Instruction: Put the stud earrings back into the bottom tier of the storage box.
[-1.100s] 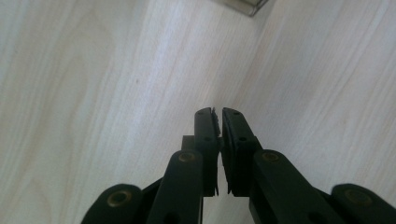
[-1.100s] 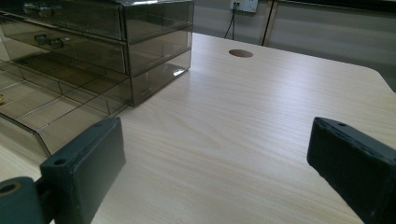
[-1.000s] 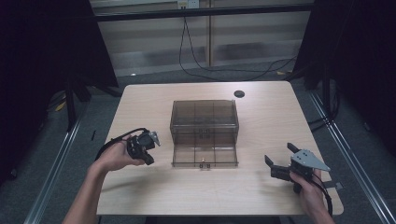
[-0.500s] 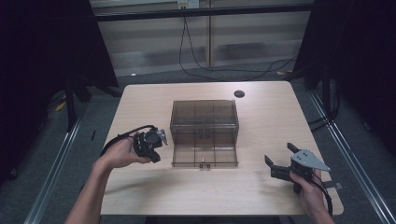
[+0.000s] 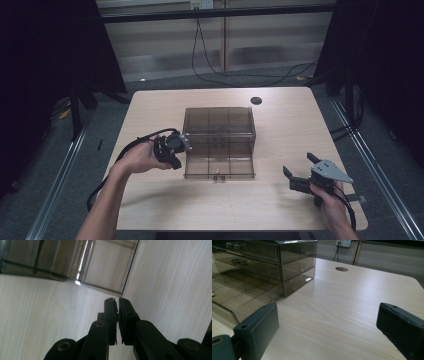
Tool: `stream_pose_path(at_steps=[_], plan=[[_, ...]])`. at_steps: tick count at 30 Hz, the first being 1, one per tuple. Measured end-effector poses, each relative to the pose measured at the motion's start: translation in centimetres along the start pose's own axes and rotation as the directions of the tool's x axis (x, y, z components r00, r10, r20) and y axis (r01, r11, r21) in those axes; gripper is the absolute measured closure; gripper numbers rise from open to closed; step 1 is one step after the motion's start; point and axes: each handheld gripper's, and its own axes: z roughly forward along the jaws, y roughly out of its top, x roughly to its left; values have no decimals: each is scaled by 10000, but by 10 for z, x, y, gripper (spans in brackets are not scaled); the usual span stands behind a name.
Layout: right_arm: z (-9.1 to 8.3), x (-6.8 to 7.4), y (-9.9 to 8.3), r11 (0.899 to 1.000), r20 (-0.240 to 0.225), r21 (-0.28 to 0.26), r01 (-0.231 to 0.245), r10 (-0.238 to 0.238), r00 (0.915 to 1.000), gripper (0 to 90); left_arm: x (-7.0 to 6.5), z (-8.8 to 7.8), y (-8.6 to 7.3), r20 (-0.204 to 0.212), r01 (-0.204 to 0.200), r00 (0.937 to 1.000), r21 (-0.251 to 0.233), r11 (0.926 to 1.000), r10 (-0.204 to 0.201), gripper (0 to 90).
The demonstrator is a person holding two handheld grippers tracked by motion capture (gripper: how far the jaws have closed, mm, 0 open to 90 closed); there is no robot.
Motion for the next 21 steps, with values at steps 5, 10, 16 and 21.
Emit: stream_pose_path(at_steps=[5,10,16,21], plan=[[0,0,0,10000,-47,21,30,-30,10000,37,2,1,15,-36,-121,9999,75,9999,122,856],[1,1,0,10000,-74,16,66,-66,10000,37,1,3,31,66,-340,9994,-20,9994,340,856],[1,0,0,10000,-91,22,51,-51,9999,37,-2,6,52,82,-626,9980,-44,9980,627,855],[1,0,0,10000,-28,-16,15,-15,10000,37,-3,10,69,360,-928,9950,-33,9957,929,855]])
